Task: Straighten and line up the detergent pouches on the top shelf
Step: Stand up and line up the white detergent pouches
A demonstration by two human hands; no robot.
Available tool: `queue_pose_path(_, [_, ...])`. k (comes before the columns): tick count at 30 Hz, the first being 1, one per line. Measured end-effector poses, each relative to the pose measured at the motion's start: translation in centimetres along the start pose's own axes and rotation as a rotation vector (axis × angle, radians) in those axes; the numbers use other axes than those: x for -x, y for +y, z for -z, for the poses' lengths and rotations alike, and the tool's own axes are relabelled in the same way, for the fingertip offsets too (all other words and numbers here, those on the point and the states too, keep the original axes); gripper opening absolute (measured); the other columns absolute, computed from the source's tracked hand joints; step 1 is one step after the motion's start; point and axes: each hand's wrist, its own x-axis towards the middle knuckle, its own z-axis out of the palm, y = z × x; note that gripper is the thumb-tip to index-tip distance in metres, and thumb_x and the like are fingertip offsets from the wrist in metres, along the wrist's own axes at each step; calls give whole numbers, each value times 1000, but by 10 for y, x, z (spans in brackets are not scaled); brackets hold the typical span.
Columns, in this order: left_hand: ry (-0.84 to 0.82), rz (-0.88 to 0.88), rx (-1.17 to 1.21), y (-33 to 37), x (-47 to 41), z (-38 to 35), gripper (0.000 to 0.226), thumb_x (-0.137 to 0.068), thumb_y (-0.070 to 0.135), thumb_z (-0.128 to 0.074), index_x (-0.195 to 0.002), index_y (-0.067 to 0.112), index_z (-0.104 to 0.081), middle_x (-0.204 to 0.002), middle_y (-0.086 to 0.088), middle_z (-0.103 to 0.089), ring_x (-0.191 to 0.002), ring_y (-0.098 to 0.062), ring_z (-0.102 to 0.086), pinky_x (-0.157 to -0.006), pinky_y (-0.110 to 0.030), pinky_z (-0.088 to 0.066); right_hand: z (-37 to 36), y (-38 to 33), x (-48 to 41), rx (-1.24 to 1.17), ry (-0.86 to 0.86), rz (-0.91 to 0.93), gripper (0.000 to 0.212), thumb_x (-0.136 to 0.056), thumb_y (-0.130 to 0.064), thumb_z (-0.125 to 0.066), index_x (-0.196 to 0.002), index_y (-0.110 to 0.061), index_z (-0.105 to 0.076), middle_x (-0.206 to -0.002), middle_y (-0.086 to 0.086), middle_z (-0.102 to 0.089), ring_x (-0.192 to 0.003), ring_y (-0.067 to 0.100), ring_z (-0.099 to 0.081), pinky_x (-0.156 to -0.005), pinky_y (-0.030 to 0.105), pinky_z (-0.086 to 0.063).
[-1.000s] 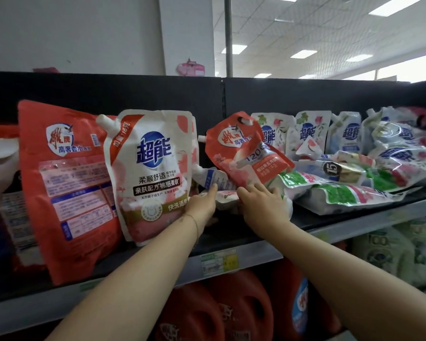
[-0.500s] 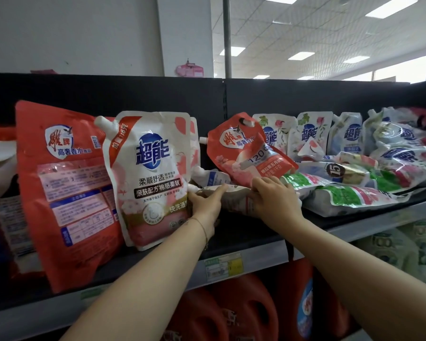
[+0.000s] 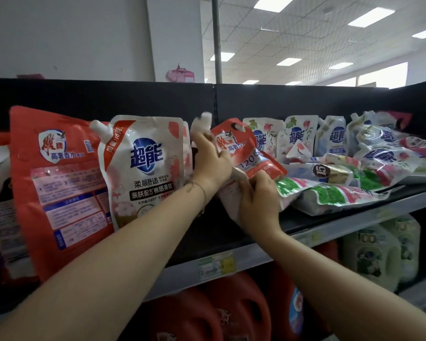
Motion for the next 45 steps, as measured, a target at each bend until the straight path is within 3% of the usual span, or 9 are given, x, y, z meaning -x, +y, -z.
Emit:
queue_pose_path(3, [-75,-203,-110,25,-4,12,31,-96,3,-42,-114,16,-20,-89,0,-48,-71,-11,-55,-55,-14,-48,-19,-32,12,-204,-77,-40,10,-96,-7,-47,-86,-7,-44,-82,-4,-40,-73,8,-38,-68,13,-33])
queue_pose_path(8, [36,-200,-197,5,0,48,32,-96,0,-42,-111,18,-20,-90,-3,-48,-71,-13,-57,-50,-17,-46,-61,-59,27,-111,-266,83,35,-90,-23,-33,-111,-2,-51,-108,14,-51,-99,29,-45,-87,42,-42])
queue_pose_path(15, [181,-220,-285,-22,24,78,34,-93,0,-47,-107,20,-22,-102,-3,-49,-80,-6,-53,-59,-9,-45,-86,-67,43,-16,-394,52,41,-85,-23,-47,-123,-7,-45,-122,11,-46,-108,31,-41,-91,48,-40])
queue_pose_path(19, [351,-259,-512,-25,34,79,32,-84,0,-59,-105,12,-37,-106,-4,-41,-94,-8,-39,-72,-15,-40,-75,-64,35,-26,-491,206,53,-85,-27,-54,-133,-7,-42,-117,10,-49,-107,27,-41,-96,43,-37])
queue_pose_path(24, [282,-302,-549,-8,48,66,29,-82,5,-61,-92,18,-36,-96,1,-40,-89,-11,-42,-71,-17,-40,-39,-45,25,-263,-631,87,32,-95,-31,-47,-122,-14,-49,-117,4,-54,-105,20,-52,-88,43,-48])
queue_pose_path(31, [33,-441,-731,-22,60,35,14,-85,11,-56,-95,12,-46,-97,-2,-47,-90,-18,-47,-77,-33,-48,-10,-8,20,145,-468,143,10,-89,-21,-54,-89,-14,-46,-90,5,-56,-76,28,-55,-60,37,-43])
queue_pose_path(38, [-156,21,-574,-31,53,-9,25,-89,26,-56,-104,13,-41,-103,-6,-54,-90,-25,-54,-77,-39,-48,17,19,-16,395,-249,336,36,-77,-30,-39,-92,-6,-60,-97,15,-59,-85,35,-56,-69,44,-48])
queue_pose_path(42, [-65,227,-478,-41,36,-37,37,-92,36,-53,-112,7,-46,-104,-4,-57,-98,-24,-56,-78,-30,-42,25,35,-44,499,-445,144,59,-86,-42,-39,-136,-10,-39,-139,14,-40,-125,36,-36,-99,49,-33])
queue_pose_path(45, [63,366,-386,-50,16,-61,65,-88,54,-51,-123,0,-50,-120,-11,-59,-109,-28,-56,-97,-33,-43,22,58,-58,449,-549,99,53,-92,-34,-48,-137,-11,-33,-142,10,-37,-130,31,-31,-102,49,-32])
